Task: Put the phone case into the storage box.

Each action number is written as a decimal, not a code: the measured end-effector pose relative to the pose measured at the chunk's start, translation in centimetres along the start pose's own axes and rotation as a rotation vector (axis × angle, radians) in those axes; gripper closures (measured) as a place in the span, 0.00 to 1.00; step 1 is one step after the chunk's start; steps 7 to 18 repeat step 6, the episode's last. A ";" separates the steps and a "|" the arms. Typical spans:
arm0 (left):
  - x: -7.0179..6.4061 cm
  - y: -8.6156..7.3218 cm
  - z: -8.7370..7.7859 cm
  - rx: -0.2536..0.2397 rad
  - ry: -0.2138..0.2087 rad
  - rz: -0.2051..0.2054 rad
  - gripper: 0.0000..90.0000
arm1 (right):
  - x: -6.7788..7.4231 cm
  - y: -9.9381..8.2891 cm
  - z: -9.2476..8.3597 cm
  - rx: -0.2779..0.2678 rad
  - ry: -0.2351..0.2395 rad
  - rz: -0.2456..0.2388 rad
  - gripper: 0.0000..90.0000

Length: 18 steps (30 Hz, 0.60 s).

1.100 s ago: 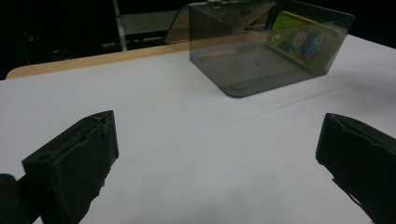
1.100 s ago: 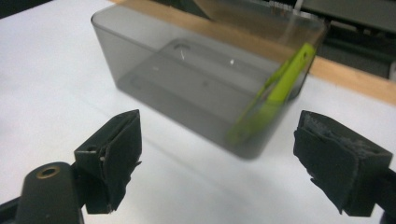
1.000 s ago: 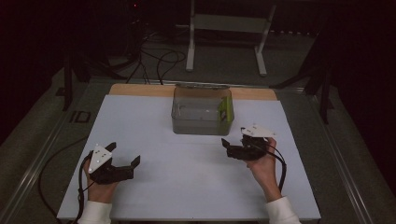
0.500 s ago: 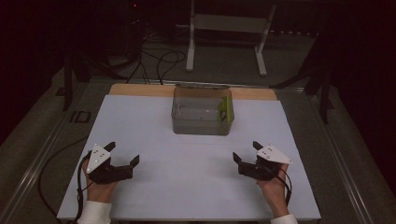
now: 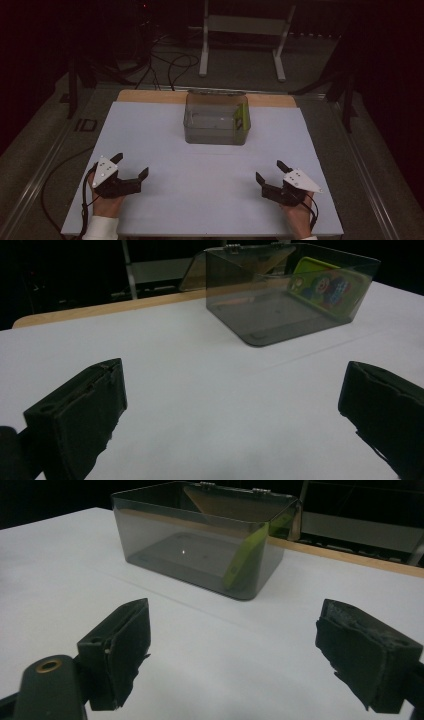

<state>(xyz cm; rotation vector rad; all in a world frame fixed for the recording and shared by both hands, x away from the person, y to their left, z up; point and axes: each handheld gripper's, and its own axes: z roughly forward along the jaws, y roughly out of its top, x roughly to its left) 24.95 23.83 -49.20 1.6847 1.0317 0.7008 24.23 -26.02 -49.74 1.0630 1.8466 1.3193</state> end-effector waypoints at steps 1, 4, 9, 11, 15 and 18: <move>0.0 0.0 -0.1 0.002 0.002 0.006 0.00 | 0.0 -0.1 -0.1 -0.003 0.007 0.000 0.16; -0.1 -0.1 -0.2 0.010 0.012 0.021 0.00 | 0.0 -0.2 -0.2 -0.005 0.007 -0.014 0.16; 0.0 -0.2 -0.1 0.033 0.007 0.017 0.00 | -0.1 -0.2 -0.1 -0.006 0.011 -0.008 0.16; 0.0 -0.2 -0.1 0.033 0.007 0.017 0.00 | -0.1 -0.2 -0.1 -0.006 0.011 -0.008 0.16; 0.0 -0.2 -0.1 0.033 0.007 0.017 0.00 | -0.1 -0.2 -0.1 -0.006 0.011 -0.008 0.16; 0.0 -0.2 -0.1 0.033 0.007 0.017 0.00 | -0.1 -0.2 -0.1 -0.006 0.011 -0.008 0.16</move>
